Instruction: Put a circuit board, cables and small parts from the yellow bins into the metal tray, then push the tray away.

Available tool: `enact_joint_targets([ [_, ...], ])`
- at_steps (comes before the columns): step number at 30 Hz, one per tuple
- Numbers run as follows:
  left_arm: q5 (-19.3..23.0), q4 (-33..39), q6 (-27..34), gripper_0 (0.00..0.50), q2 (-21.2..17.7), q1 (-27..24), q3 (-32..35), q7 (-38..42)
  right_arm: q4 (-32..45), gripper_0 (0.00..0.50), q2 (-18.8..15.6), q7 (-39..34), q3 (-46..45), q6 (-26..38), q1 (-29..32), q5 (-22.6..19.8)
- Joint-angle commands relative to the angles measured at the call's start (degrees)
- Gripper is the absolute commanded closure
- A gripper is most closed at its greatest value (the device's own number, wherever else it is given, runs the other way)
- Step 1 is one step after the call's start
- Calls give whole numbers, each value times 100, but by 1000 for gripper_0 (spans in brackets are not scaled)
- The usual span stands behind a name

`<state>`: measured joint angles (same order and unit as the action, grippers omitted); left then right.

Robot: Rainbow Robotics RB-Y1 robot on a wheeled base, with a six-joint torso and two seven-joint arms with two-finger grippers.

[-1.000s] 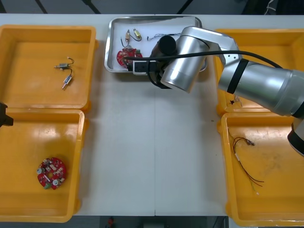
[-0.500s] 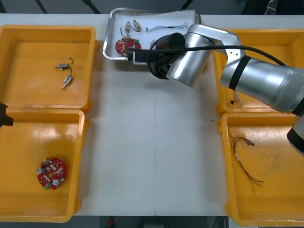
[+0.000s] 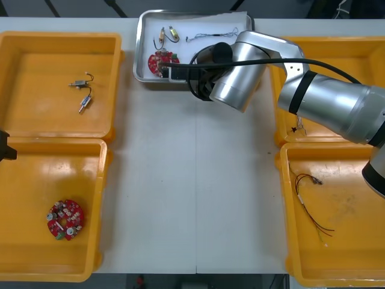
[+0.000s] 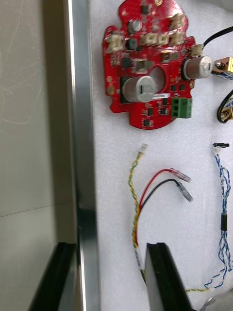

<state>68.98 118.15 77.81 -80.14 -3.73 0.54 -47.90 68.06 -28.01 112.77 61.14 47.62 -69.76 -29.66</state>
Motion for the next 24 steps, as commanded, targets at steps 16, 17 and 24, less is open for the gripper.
enact_joint_targets([
  [16,-52,95,-37,0,-274,109,95,-545,1008,0,6,166,-1052,2340,-345,-664],
  [17,-52,95,-37,0,-274,109,95,-545,1069,0,-29,148,-1149,2542,-345,-805],
  [24,-52,95,-37,0,-274,109,95,-545,1245,0,-249,-27,-1746,3535,-337,-1745],
])
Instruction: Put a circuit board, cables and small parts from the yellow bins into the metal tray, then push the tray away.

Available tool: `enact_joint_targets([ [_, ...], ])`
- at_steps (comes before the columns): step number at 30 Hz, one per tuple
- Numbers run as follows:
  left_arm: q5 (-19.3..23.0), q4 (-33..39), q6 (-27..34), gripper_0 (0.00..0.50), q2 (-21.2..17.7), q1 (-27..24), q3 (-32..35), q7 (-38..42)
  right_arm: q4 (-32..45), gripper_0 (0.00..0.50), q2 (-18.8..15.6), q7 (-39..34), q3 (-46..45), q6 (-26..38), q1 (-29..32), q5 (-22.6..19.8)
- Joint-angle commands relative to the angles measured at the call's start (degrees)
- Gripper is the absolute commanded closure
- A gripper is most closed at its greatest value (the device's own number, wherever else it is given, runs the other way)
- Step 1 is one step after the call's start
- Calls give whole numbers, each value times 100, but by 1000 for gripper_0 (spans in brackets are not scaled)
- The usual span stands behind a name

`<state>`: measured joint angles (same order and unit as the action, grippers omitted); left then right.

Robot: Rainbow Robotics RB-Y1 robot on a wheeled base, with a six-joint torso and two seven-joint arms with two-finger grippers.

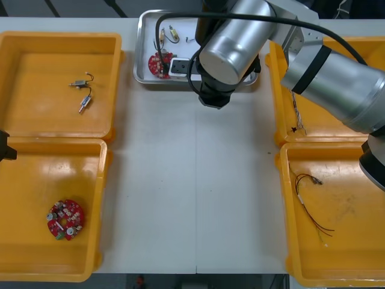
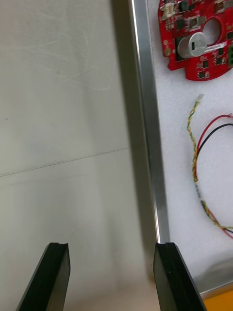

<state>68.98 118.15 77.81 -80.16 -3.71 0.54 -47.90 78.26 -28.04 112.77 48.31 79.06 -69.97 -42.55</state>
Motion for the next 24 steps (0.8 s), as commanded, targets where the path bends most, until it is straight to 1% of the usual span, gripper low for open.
enact_joint_targets([
  [1,-51,94,-37,0,-272,108,95,-545,225,0,-281,-44,-507,443,-316,-552],
  [4,-51,94,-37,0,-272,108,95,-545,287,0,-501,-422,-577,672,-316,-1009],
  [5,-51,94,-37,0,-272,108,95,-545,287,0,-501,-422,-577,672,-316,-1009],
  [6,-51,94,-37,0,-272,108,95,-545,418,0,-659,-677,-577,742,-316,-1176],
  [7,-51,94,-37,0,-272,108,95,-545,471,0,-720,-765,-577,777,-316,-1238],
  [8,-51,94,-37,0,-272,108,95,-545,629,0,-896,-1055,-595,865,-316,-1413],
  [10,-51,94,-37,0,-272,108,95,-545,796,0,-1098,-1415,-648,1006,-316,-1607],
  [11,-51,94,-37,0,-272,108,95,-545,814,0,-1134,-1459,-648,1032,-316,-1642],
  [14,-51,94,-37,0,-272,108,95,-545,1051,0,-1503,-2039,-779,1296,-325,-1994],
  [17,-51,94,-37,0,-272,108,95,-545,1201,0,-1766,-2409,-841,1445,-307,-2205],
  [18,-51,94,-37,0,-272,108,95,-545,1341,0,-1942,-2699,-964,1586,-237,-2336],
  [19,-51,94,-37,0,-272,108,95,-545,1341,0,-1942,-2699,-964,1586,-237,-2336],
  [20,-51,94,-37,0,-272,108,95,-545,1517,0,-2144,-3006,-1148,1744,-114,-2398],
  [21,-51,94,-37,0,-272,108,95,-545,1561,0,-2188,-3077,-1184,1779,-79,-2407],
  [23,-51,94,-37,0,-272,108,95,-545,1798,0,-2417,-3402,-1412,1911,124,-2433],
  [24,-51,94,-37,0,-272,108,95,-545,1798,0,-2417,-3402,-1412,1911,124,-2433],
])
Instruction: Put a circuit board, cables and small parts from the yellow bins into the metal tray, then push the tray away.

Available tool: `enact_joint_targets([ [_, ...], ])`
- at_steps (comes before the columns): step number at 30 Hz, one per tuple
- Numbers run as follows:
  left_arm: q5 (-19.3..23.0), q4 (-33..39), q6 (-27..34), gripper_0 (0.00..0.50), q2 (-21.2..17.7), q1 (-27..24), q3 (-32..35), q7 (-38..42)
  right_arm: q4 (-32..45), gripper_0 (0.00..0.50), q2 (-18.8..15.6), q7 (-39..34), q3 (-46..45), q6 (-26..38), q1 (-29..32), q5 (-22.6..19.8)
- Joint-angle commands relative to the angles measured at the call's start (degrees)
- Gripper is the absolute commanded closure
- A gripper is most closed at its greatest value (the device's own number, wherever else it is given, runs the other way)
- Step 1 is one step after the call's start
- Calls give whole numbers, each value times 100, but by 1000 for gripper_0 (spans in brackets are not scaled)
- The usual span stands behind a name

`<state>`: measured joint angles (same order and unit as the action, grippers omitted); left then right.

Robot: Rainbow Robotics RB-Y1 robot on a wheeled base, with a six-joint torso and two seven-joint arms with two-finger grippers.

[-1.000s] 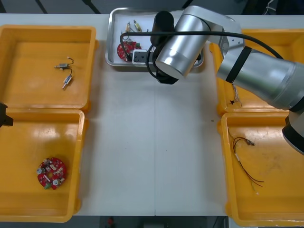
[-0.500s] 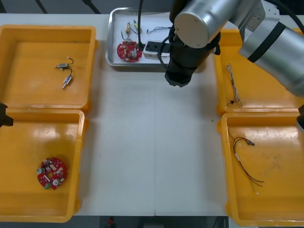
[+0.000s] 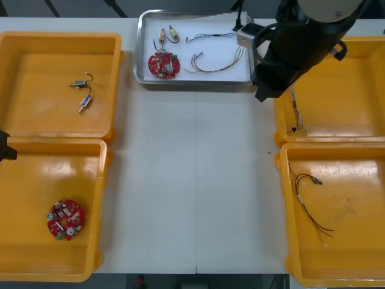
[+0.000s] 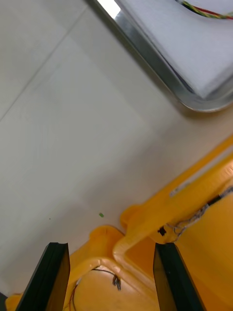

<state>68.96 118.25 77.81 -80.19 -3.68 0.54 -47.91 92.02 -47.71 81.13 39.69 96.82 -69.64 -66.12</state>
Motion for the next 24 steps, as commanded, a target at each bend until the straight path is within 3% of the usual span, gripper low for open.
enact_joint_targets([
  [1,-49,84,-37,0,-269,104,95,-544,597,0,-635,-511,-717,215,249,-103],
  [12,-49,84,-37,0,-269,104,95,-544,1274,0,-1470,-1847,-1886,461,1559,-147],
  [24,-49,84,-37,0,-269,104,95,-544,1599,0,-1654,-2023,-3591,636,3369,-164],
])
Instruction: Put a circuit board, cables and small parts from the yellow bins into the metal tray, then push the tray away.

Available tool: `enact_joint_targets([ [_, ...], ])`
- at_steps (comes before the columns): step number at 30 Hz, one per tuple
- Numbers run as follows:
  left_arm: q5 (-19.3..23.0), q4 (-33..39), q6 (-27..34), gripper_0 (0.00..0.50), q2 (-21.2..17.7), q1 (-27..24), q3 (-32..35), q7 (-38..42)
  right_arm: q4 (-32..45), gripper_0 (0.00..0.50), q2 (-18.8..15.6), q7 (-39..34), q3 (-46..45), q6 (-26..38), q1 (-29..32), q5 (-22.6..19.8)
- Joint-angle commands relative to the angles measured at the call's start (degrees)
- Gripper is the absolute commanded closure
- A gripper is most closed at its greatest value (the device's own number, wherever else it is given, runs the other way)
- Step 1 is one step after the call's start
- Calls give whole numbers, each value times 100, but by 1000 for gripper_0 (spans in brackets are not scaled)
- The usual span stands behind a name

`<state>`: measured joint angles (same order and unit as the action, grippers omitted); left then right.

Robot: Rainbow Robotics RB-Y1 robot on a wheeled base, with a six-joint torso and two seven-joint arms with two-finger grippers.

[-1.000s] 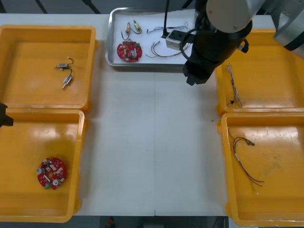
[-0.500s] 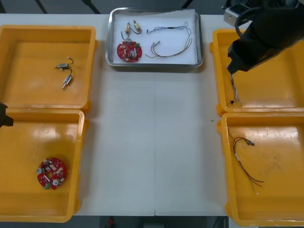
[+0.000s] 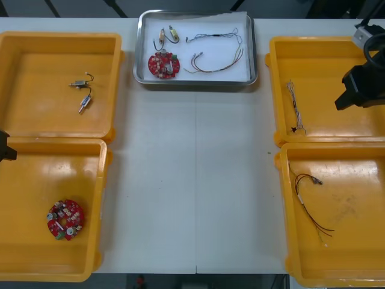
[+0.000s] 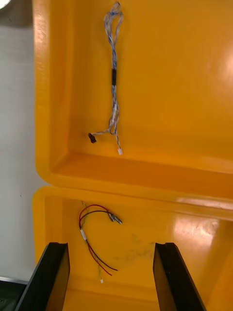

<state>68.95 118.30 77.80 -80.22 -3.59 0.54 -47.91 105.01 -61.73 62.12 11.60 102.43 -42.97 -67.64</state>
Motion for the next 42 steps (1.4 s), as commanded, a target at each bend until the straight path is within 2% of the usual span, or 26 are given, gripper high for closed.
enact_joint_targets([
  [1,-49,79,-37,0,-266,95,95,-544,354,0,-251,-121,-940,93,896,6],
  [8,-49,79,-37,0,-266,95,95,-544,556,0,-251,-86,-1546,41,1818,208],
  [14,-49,79,-37,0,-266,95,95,-544,644,0,-172,-77,-1564,-276,2267,524],
  [21,-49,79,-37,0,-266,95,95,-544,653,0,100,-77,-1564,-311,2381,823],
  [32,-49,79,-37,0,-266,95,95,-544,670,0,241,-121,-1564,-311,2372,814],
  [42,-49,79,-37,0,-266,95,95,-544,802,0,601,-121,-1564,-258,2381,1122],
])
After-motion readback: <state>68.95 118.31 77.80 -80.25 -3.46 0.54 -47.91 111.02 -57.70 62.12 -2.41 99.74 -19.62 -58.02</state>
